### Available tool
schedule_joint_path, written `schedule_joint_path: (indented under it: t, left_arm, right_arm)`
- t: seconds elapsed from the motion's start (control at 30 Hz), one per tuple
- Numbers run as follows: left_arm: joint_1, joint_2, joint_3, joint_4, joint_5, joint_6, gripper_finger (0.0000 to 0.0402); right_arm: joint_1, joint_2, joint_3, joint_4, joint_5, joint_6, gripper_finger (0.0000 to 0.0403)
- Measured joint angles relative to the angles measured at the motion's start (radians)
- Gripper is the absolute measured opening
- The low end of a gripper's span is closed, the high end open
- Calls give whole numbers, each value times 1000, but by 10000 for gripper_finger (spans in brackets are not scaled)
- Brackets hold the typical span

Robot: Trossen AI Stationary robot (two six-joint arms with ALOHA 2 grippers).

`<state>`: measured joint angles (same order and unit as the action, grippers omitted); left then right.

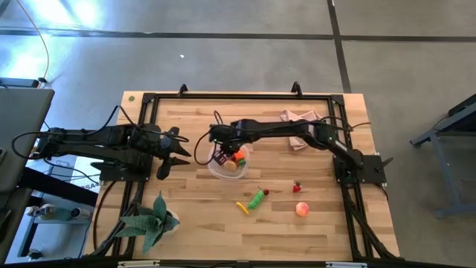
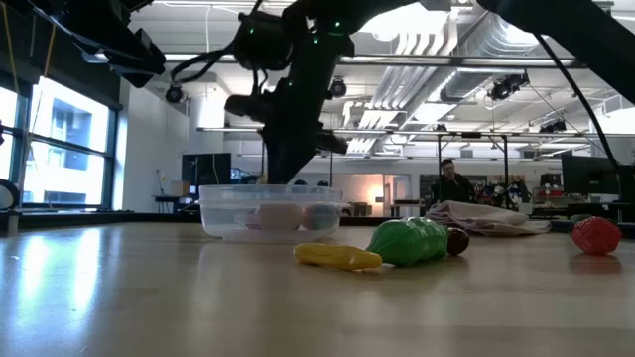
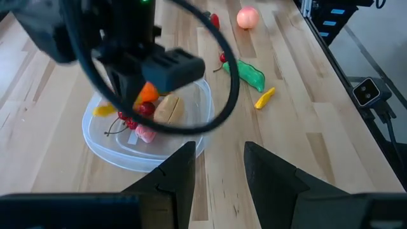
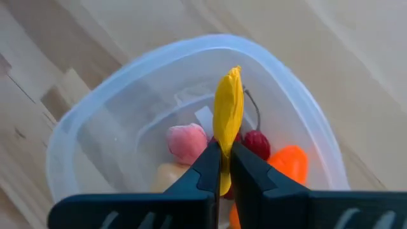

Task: Pick and placing Produce into tupperware
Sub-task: Put the top corn into the transparent bin, then put the corn into the transparent bin

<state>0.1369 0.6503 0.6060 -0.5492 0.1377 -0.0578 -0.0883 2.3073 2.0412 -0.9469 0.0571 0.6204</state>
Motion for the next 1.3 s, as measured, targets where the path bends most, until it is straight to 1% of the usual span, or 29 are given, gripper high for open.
schedule_joint_path:
  t: [0.17, 0.5, 0.87, 1.3]
  left_arm:
    - [0, 0, 0, 0, 0, 0, 122]
    - [0, 0, 0, 0, 0, 0, 122]
    - [0, 0, 0, 0, 0, 0, 122]
    - [0, 0, 0, 0, 0, 0, 122]
  right_arm:
    - [0, 29, 1, 28, -33, -52, 13]
    - [-4, 33, 0, 23, -55, -60, 15]
    - [-4, 48, -2, 17, -44, -42, 59]
    - [-3, 47, 5, 5, -44, -42, 62]
